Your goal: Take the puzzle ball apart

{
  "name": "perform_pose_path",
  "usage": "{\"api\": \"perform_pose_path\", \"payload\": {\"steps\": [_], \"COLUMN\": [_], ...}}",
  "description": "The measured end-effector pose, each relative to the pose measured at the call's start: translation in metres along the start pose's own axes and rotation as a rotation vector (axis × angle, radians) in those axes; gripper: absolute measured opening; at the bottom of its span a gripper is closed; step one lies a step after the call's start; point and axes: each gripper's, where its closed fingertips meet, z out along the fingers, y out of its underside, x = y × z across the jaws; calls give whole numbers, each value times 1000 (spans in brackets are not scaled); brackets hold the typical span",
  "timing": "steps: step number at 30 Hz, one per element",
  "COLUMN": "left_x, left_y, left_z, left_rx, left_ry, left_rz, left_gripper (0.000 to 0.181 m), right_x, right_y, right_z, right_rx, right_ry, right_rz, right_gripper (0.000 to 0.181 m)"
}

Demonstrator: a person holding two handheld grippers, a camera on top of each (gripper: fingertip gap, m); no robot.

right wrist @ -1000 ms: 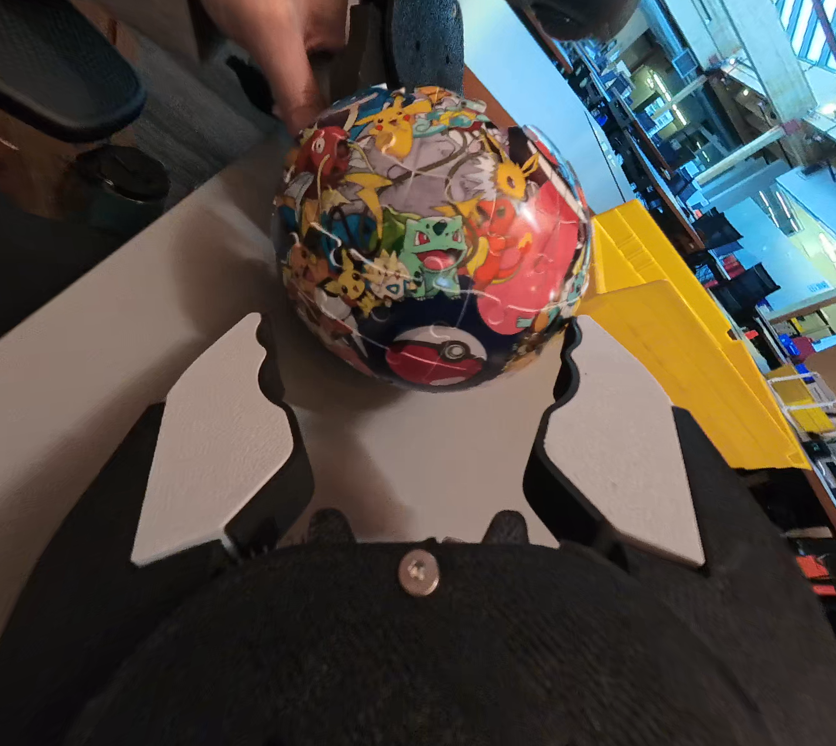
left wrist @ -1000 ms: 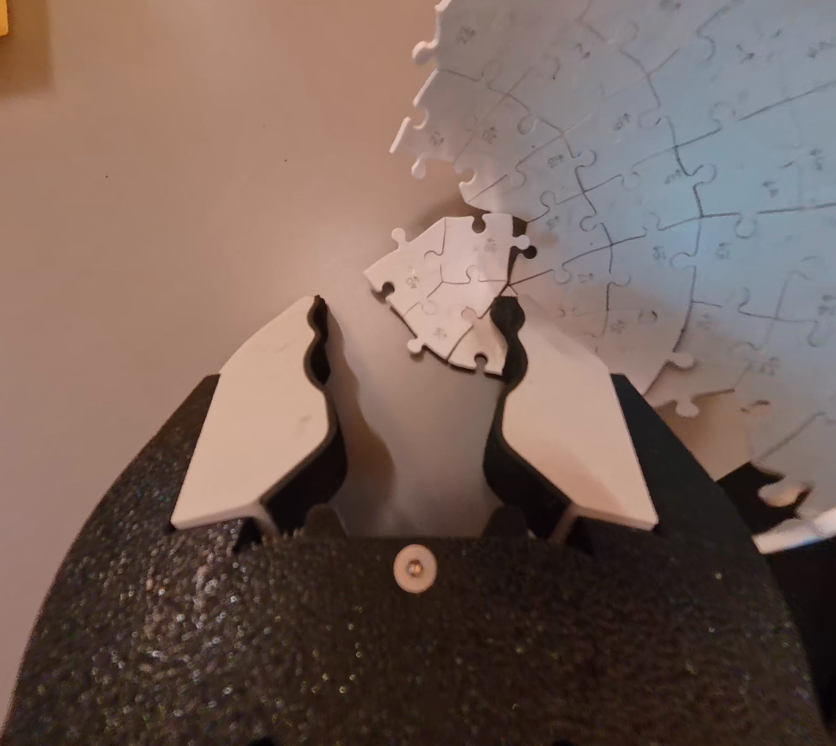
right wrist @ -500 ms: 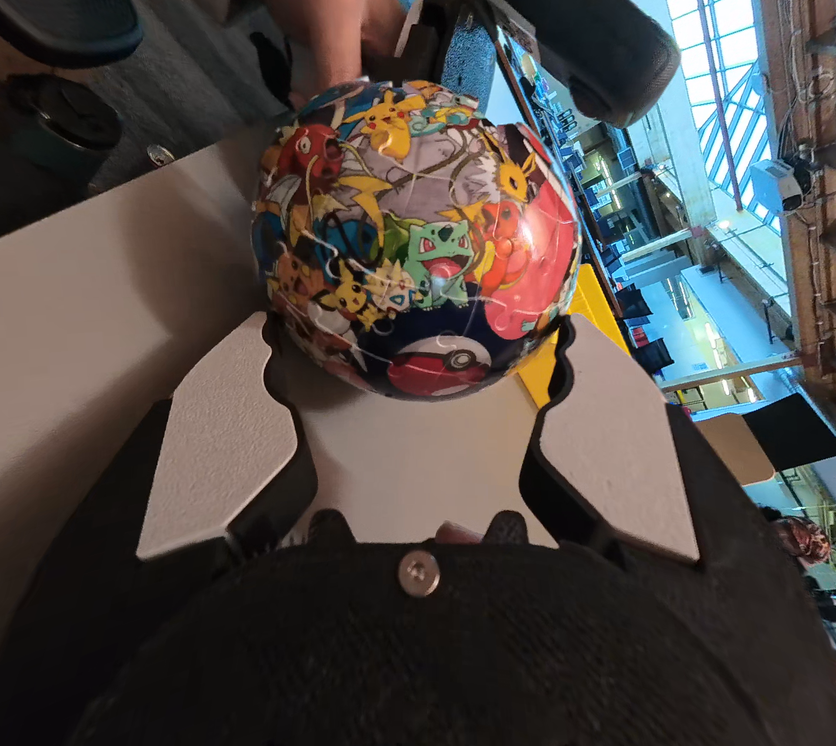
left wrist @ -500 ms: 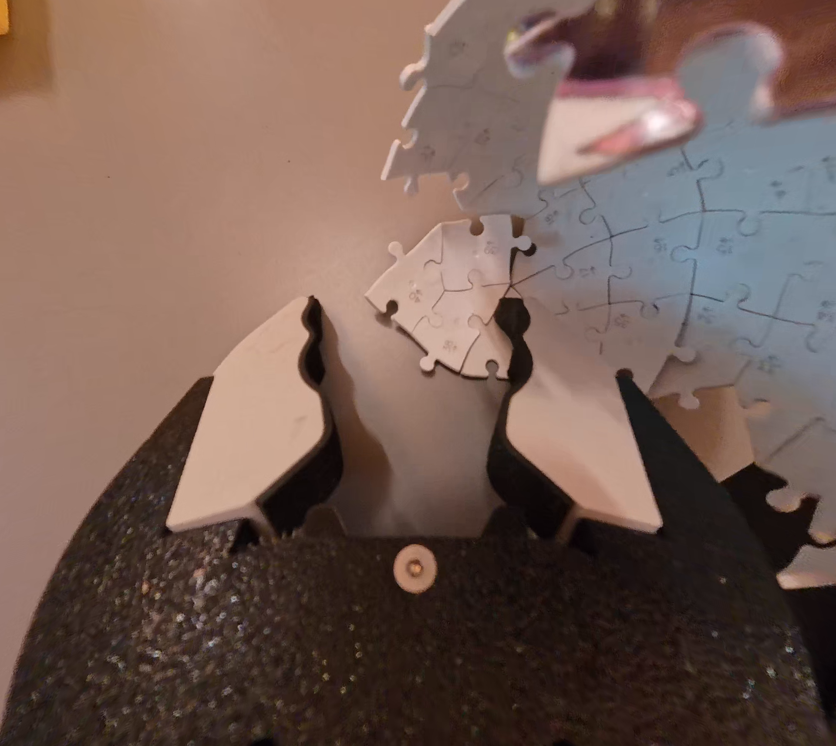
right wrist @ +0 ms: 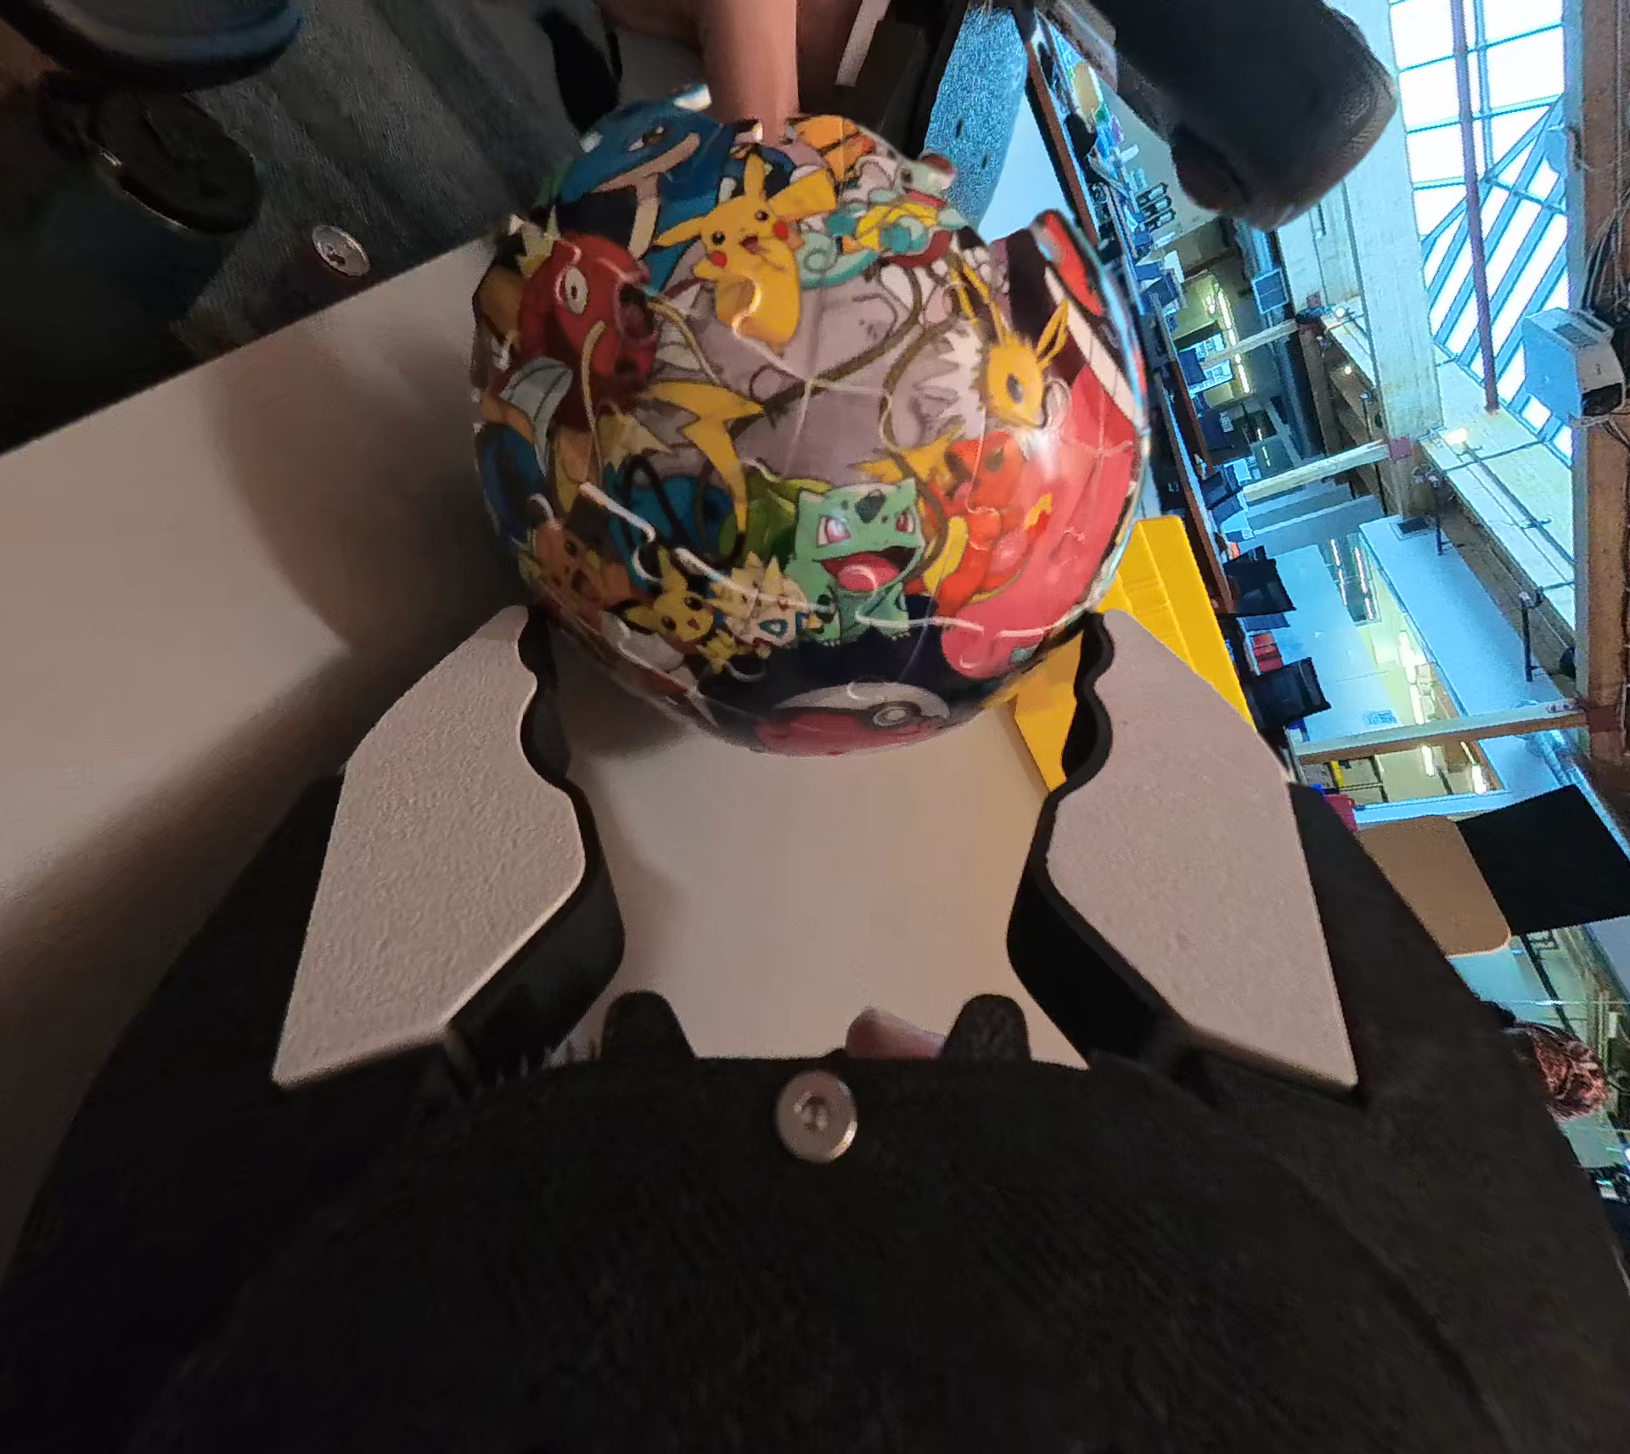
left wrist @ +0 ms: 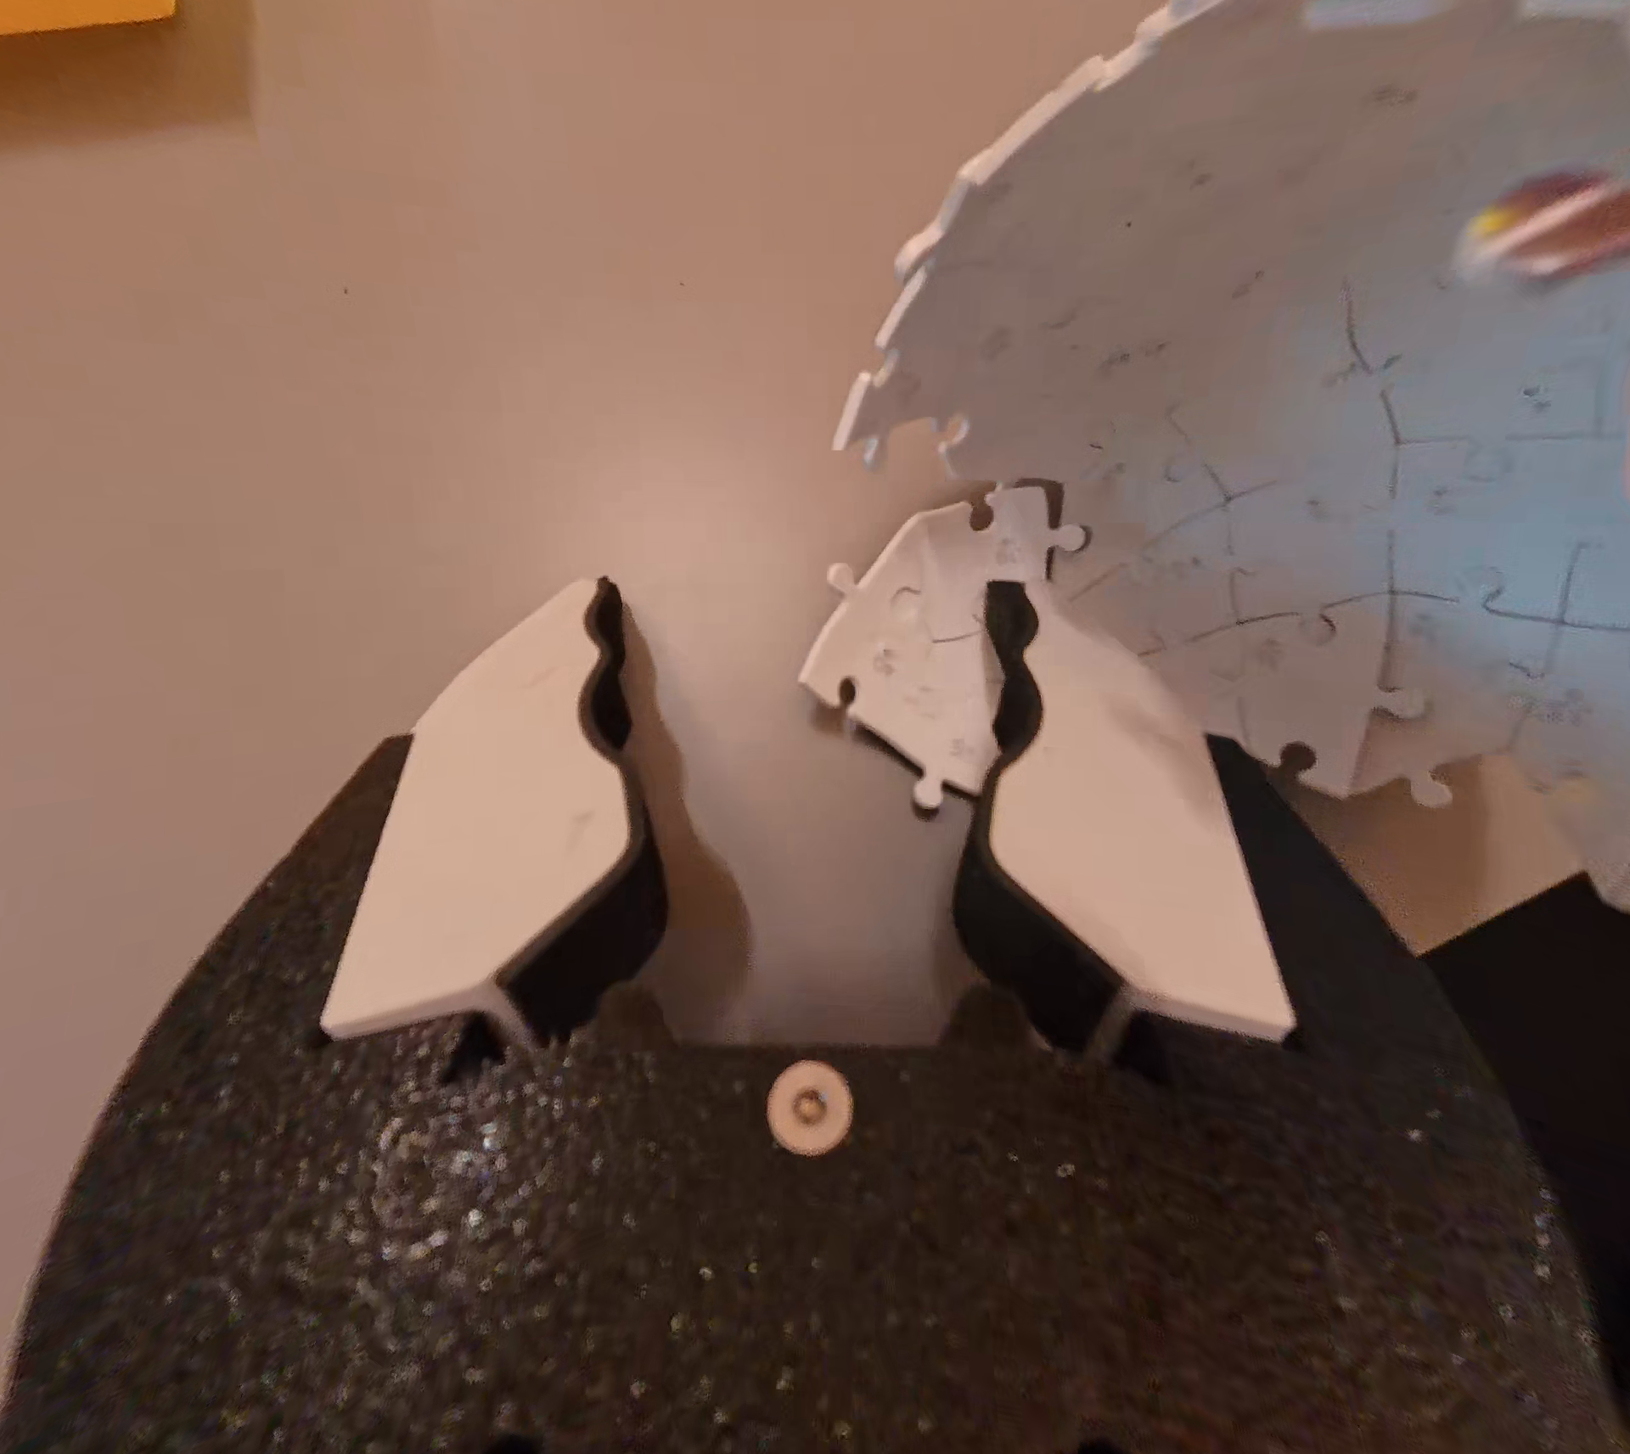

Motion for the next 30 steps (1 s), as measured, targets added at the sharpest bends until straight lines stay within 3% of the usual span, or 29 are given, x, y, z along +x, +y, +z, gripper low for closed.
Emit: {"api": "perform_pose_path", "payload": {"steps": [15, 30], "left_x": [3, 3], "left_y": [-3, -7], "left_z": [8, 9], "left_rx": [-20, -7], "left_ry": [6, 37], "left_rz": [3, -19], "left_gripper": [82, 82], "right_x": [10, 11], "right_y": [20, 19], "right_z": [15, 20], "right_rx": [-46, -3], "right_ry": [-102, -78], "right_rz": [126, 158], "right_gripper": [109, 110]}}
